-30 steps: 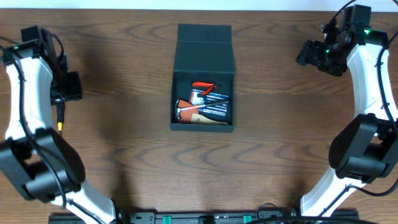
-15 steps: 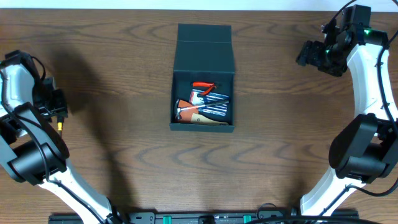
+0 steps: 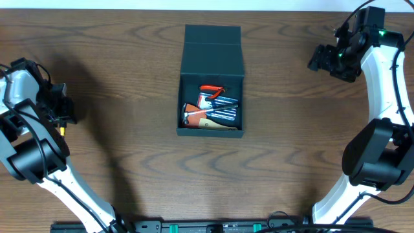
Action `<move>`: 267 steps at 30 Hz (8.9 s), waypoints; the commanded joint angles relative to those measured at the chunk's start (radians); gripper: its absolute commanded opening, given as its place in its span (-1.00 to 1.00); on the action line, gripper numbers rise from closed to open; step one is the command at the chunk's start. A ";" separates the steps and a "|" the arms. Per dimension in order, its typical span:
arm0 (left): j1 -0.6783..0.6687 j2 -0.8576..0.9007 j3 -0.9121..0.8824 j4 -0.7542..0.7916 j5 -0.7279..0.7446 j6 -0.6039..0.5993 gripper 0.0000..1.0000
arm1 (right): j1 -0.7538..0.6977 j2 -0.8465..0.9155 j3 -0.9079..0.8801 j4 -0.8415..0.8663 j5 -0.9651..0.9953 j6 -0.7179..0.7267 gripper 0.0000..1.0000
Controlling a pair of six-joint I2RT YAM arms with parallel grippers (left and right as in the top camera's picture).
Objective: Pack container
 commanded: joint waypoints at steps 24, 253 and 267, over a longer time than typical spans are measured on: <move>-0.231 -0.216 0.129 -0.149 0.001 0.023 -0.89 | 0.007 0.003 -0.004 -0.002 -0.011 0.013 0.59; -0.852 -0.447 0.077 -0.074 0.427 -0.433 -0.89 | 0.358 -0.245 -0.089 0.119 -0.182 -0.255 -0.98; -0.944 -0.371 -0.123 0.045 0.280 -0.435 -0.89 | 0.489 -0.117 -0.302 0.156 -0.204 -0.227 -0.97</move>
